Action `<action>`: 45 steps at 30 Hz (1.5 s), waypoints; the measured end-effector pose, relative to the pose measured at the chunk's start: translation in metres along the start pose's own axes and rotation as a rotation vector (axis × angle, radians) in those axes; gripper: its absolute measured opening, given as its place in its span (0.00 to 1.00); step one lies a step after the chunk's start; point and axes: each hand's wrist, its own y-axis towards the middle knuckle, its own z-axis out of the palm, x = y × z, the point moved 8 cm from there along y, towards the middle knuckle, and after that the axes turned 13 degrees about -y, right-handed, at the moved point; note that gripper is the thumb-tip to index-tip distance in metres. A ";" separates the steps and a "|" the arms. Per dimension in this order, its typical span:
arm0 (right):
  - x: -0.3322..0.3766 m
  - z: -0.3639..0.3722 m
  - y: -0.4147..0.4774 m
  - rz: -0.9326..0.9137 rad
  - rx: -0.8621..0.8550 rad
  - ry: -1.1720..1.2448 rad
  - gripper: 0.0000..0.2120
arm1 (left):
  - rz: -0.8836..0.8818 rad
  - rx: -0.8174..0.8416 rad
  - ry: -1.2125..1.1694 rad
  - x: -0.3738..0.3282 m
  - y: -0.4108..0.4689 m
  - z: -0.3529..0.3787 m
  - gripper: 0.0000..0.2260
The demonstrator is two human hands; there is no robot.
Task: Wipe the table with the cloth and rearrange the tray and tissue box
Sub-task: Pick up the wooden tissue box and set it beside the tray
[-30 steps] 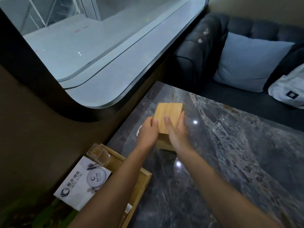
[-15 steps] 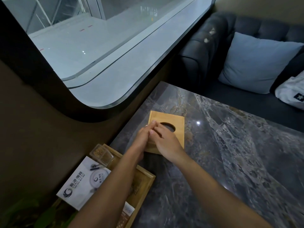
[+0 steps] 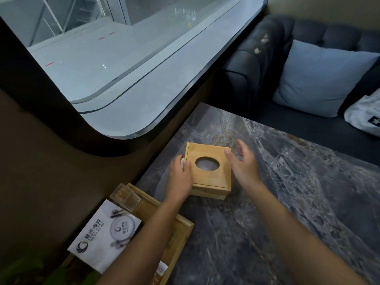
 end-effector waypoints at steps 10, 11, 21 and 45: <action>-0.019 0.053 -0.004 0.228 0.161 0.475 0.17 | -0.197 -0.161 -0.439 0.014 -0.014 -0.004 0.17; -0.016 0.055 -0.007 0.228 0.138 0.475 0.17 | -0.202 -0.188 -0.458 0.014 -0.015 -0.008 0.16; 0.004 0.101 -0.046 0.199 0.190 0.433 0.21 | -0.120 -0.287 -0.314 0.018 -0.011 -0.072 0.13; 0.017 0.128 -0.046 0.143 0.496 0.466 0.21 | 0.100 -0.157 0.683 0.014 -0.049 -0.055 0.39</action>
